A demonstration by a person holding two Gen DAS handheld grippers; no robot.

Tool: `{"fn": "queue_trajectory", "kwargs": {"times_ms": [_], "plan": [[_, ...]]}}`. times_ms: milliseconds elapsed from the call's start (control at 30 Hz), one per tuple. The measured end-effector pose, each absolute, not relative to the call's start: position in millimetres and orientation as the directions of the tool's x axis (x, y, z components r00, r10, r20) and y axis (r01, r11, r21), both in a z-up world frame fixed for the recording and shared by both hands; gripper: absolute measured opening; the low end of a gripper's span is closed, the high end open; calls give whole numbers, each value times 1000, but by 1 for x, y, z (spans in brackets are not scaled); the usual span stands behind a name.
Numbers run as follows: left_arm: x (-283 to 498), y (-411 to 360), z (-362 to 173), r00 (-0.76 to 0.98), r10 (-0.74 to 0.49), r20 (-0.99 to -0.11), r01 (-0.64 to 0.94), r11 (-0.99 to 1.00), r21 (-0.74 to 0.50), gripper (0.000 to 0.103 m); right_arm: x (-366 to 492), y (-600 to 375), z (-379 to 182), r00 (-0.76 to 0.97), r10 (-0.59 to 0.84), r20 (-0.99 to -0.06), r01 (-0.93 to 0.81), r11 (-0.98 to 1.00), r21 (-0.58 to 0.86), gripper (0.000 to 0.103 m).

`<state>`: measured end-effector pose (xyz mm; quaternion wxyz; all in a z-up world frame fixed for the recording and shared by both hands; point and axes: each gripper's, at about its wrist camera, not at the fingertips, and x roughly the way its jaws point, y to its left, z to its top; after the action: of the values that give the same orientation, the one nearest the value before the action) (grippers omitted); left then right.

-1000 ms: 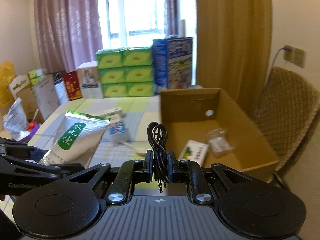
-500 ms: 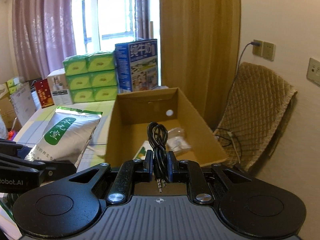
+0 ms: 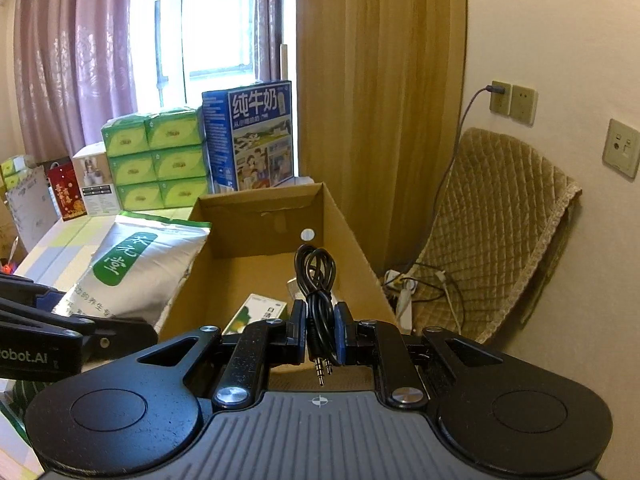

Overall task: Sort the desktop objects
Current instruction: 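Carry both items over the cardboard box and open both grippers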

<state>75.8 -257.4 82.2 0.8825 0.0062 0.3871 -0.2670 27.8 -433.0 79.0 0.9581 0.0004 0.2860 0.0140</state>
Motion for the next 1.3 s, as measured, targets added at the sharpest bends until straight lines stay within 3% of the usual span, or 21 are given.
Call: {"fn": "queue_trajectory", "kwargs": {"times_ms": [1300], "plan": [[184,-275,56,559,-465,-686,362,882,-303,50,138,-447,60,776,70,-627,-108,994,-22,11]]}}
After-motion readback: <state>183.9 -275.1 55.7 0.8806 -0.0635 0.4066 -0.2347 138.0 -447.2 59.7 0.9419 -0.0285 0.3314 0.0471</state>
